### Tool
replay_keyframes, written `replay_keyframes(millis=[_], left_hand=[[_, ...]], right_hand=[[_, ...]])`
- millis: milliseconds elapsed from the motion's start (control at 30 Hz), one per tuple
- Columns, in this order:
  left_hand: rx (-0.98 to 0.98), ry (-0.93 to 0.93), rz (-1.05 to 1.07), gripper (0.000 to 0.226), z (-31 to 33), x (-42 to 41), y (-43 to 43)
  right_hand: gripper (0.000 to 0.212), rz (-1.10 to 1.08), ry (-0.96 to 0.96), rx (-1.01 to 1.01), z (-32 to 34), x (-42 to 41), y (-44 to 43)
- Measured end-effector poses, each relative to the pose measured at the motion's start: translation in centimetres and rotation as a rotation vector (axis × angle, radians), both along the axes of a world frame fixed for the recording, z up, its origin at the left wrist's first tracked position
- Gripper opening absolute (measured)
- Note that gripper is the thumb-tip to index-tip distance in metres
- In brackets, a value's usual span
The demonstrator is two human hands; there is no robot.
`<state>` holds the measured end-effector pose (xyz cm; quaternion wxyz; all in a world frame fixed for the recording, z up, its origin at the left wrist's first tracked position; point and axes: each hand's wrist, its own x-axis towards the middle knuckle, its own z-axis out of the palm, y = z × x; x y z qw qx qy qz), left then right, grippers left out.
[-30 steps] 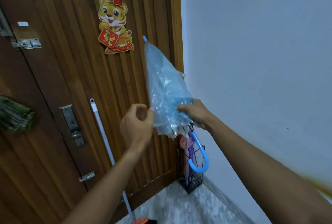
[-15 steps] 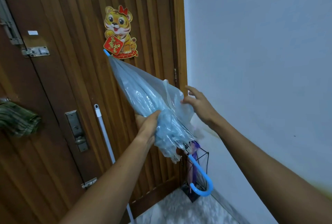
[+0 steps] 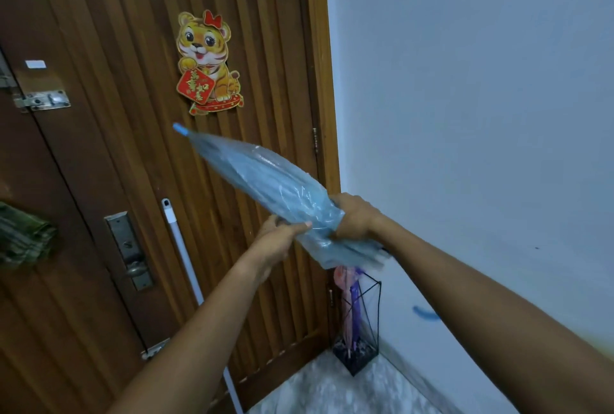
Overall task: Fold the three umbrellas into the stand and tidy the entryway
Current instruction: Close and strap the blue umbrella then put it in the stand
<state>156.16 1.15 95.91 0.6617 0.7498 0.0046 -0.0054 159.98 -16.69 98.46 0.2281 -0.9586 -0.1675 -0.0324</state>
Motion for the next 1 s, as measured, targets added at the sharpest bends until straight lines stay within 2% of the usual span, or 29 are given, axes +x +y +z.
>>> replay_keyframes(millis=[33, 67, 133, 167, 200, 233, 267, 300, 333, 433, 467, 533, 567, 633, 700, 767, 900, 1000], left_hand=[[0.182, -0.069, 0.078, 0.035, -0.2, -0.4, 0.3], [0.382, -0.174, 0.212, 0.036, -0.5, -0.7, 0.8], [0.844, -0.459, 0.497, 0.059, -0.5, -1.1, 1.6], [1.025, -0.571, 0.547, 0.074, -0.7, -1.0, 2.0], [1.15, -0.612, 0.535, 0.091, -1.0, -0.6, 2.5], [1.222, -0.576, 0.489, 0.108, -1.2, -0.2, 2.9], [1.255, -0.504, 0.44, 0.121, -1.4, 0.1, 3.1], [1.265, -0.441, 0.403, 0.123, -1.7, 0.4, 3.1], [1.246, -0.408, 0.373, 0.114, -2.1, 0.8, 3.1], [1.101, -0.428, 0.372, 0.056, -2.7, 1.3, 2.9], [1.099, -0.456, 0.402, 0.045, -2.8, 1.2, 2.9], [1.188, -0.512, 0.489, 0.035, -2.9, 1.1, 2.9], [1.261, -0.536, 0.527, 0.035, -2.9, 1.1, 2.8], [1.391, -0.578, 0.577, 0.05, -2.7, 1.3, 2.7], [1.489, -0.604, 0.578, 0.071, -2.2, 1.7, 2.7], [1.552, -0.616, 0.55, 0.081, -2.0, 1.9, 2.6], [1.532, -0.635, 0.545, 0.077, -1.9, 1.6, 1.7], [1.423, -0.65, 0.531, 0.081, -1.9, 1.0, 1.0]], right_hand=[[0.045, -0.026, -0.054, -0.069, 0.4, 0.1, -0.5], [0.042, -0.051, -0.129, -0.152, 1.0, 0.1, -0.9], [0.034, -0.052, -0.319, -0.335, 2.3, 0.5, -1.5], [0.032, -0.026, -0.393, -0.41, 2.9, 0.6, -1.5], [0.034, 0.013, -0.451, -0.471, 3.3, 0.8, -1.4], [0.038, 0.063, -0.516, -0.524, 3.6, 0.8, -1.2], [0.044, 0.117, -0.588, -0.57, 3.7, 1.0, -0.9], [0.05, 0.165, -0.667, -0.598, 3.8, 1.0, -0.7], [0.054, 0.192, -0.729, -0.61, 3.9, 1.1, -0.5], [0.061, 0.234, -0.817, -0.592, 4.2, 0.8, -0.2], [0.064, 0.243, -0.812, -0.6, 4.2, 0.5, -0.2], [0.078, 0.208, -0.695, -0.655, 4.2, -0.1, -0.4], [0.09, 0.164, -0.57, -0.699, 4.4, -0.4, -0.7], [0.115, 0.095, -0.254, -0.741, 5.2, -0.9, -1.2], [0.125, 0.122, -0.081, -0.628, 6.0, -1.5, -1.4], [0.113, 0.187, -0.075, -0.452, 6.2, -2.3, -0.9], [0.052, 0.154, -0.359, -0.212, 5.0, -2.7, 1.0], [0.033, 0.058, -0.494, -0.096, 2.9, -2.3, 1.8]])
